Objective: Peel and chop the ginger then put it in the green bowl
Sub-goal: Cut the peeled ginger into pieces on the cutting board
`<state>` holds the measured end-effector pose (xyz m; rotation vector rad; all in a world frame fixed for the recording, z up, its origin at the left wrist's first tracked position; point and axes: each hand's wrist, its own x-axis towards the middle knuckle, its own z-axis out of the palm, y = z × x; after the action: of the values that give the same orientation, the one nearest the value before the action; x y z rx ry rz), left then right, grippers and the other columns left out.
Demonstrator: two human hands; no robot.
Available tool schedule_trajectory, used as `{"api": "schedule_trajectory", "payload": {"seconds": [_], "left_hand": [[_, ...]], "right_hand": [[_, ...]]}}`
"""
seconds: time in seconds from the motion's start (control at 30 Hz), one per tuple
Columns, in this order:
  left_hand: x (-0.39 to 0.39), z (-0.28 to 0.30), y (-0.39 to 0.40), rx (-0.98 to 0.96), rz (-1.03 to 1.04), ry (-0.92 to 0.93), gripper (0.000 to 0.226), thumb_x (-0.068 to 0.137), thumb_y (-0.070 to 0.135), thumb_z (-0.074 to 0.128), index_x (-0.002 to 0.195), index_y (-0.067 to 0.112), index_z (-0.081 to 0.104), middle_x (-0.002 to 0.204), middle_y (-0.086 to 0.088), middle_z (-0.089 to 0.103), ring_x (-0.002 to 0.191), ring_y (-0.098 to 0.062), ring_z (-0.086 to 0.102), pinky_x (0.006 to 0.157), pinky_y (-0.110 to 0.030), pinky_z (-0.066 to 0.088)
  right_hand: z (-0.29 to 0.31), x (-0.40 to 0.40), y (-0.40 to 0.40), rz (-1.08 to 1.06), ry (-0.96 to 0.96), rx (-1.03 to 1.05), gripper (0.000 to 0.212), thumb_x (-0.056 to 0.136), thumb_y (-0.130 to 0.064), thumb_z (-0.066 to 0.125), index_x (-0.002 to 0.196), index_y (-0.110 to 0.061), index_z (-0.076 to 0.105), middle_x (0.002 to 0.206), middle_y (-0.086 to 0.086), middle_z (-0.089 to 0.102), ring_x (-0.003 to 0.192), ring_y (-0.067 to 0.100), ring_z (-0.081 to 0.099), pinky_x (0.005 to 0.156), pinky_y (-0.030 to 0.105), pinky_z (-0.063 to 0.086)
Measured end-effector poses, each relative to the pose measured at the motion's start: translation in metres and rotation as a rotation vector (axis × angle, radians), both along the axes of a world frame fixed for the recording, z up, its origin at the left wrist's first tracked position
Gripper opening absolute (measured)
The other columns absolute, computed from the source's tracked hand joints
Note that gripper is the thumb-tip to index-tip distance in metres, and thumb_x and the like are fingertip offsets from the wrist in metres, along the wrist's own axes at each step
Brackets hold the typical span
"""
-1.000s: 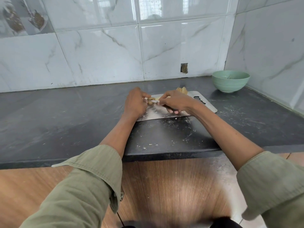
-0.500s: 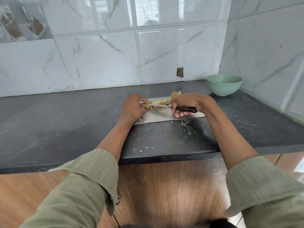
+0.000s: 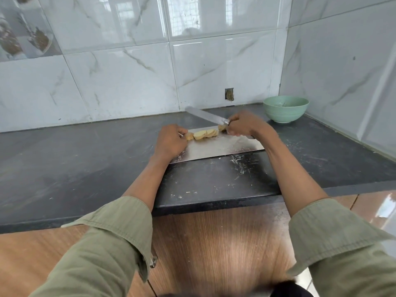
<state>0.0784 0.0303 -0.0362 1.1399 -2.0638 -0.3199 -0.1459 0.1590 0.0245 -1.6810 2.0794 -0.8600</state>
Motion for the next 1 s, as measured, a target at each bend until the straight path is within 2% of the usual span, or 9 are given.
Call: {"api": "schedule_trajectory", "payload": {"seconds": [0.1,0.17,0.3,0.4,0.5,0.57,0.7,0.83,1.0], "left_hand": [[-0.003,0.002,0.004,0.01,0.016,0.0,0.031,0.089,0.028,0.067,0.116,0.015,0.077,0.109,0.0,0.076,0.097,-0.015,0.069,0.087,-0.025,0.05],[-0.004,0.003,0.005,0.008,0.001,-0.032,0.039,0.089,0.029,0.068,0.124,0.014,0.073,0.111,-0.002,0.076,0.101,-0.019,0.069,0.089,-0.026,0.051],[-0.006,0.002,-0.004,-0.002,-0.039,-0.108,0.038,0.089,0.028,0.074,0.126,0.018,0.072,0.115,-0.004,0.073,0.105,-0.023,0.068,0.087,-0.025,0.046],[-0.007,0.003,-0.008,-0.026,-0.047,-0.106,0.031,0.09,0.024,0.075,0.12,0.018,0.076,0.116,-0.005,0.074,0.102,-0.023,0.069,0.085,-0.022,0.044],[-0.009,0.003,-0.006,-0.03,-0.056,-0.086,0.026,0.088,0.021,0.075,0.113,0.014,0.078,0.109,-0.004,0.077,0.096,-0.021,0.071,0.087,-0.026,0.051],[-0.009,0.003,-0.006,-0.005,-0.053,-0.043,0.024,0.086,0.02,0.077,0.108,0.011,0.078,0.1,-0.004,0.078,0.089,-0.019,0.071,0.08,-0.026,0.054],[-0.008,0.001,-0.011,0.077,-0.057,0.05,0.027,0.084,0.025,0.083,0.106,0.01,0.077,0.093,-0.002,0.076,0.077,-0.004,0.064,0.066,-0.009,0.049],[-0.008,0.003,-0.01,0.118,-0.017,0.15,0.027,0.085,0.032,0.082,0.104,0.013,0.077,0.094,0.0,0.075,0.08,-0.006,0.066,0.072,-0.014,0.053],[-0.013,0.013,0.0,0.153,-0.034,0.237,0.03,0.087,0.041,0.079,0.109,0.021,0.075,0.096,0.007,0.073,0.085,0.0,0.065,0.071,-0.015,0.048]], "right_hand": [[0.009,0.009,-0.017,0.031,-0.229,-0.107,0.009,0.08,-0.008,0.061,0.08,-0.01,0.07,0.068,0.007,0.062,0.056,0.017,0.047,0.047,0.021,0.032],[0.013,0.015,-0.032,0.006,-0.239,-0.188,0.007,0.081,-0.011,0.061,0.076,-0.012,0.065,0.066,0.005,0.058,0.055,0.016,0.044,0.047,0.022,0.031],[-0.003,0.022,-0.051,-0.074,-0.02,-0.337,0.023,0.088,-0.02,0.058,0.066,-0.019,0.049,0.06,0.002,0.054,0.055,0.018,0.049,0.052,0.027,0.037],[-0.011,0.019,-0.052,-0.077,0.146,-0.308,0.036,0.09,-0.024,0.06,0.059,-0.024,0.042,0.055,-0.003,0.047,0.054,0.019,0.046,0.05,0.028,0.032],[-0.011,0.013,-0.05,-0.074,0.232,-0.254,0.039,0.087,-0.021,0.059,0.054,-0.022,0.039,0.052,-0.002,0.04,0.052,0.019,0.038,0.049,0.027,0.028],[-0.012,0.011,-0.049,-0.08,0.26,-0.198,0.035,0.084,-0.021,0.061,0.055,-0.021,0.043,0.053,-0.001,0.042,0.051,0.02,0.039,0.048,0.026,0.028],[-0.013,0.013,-0.048,-0.112,0.321,-0.158,0.016,0.084,-0.025,0.064,0.072,-0.016,0.065,0.064,0.002,0.058,0.059,0.023,0.053,0.052,0.026,0.037],[-0.015,0.012,-0.052,-0.128,0.334,-0.164,0.011,0.082,-0.026,0.066,0.084,-0.02,0.076,0.077,0.004,0.07,0.073,0.026,0.067,0.06,0.029,0.051],[-0.015,0.012,-0.054,-0.116,0.287,-0.093,0.012,0.077,-0.026,0.073,0.086,-0.019,0.075,0.078,0.0,0.071,0.072,0.022,0.067,0.058,0.025,0.045]]}}
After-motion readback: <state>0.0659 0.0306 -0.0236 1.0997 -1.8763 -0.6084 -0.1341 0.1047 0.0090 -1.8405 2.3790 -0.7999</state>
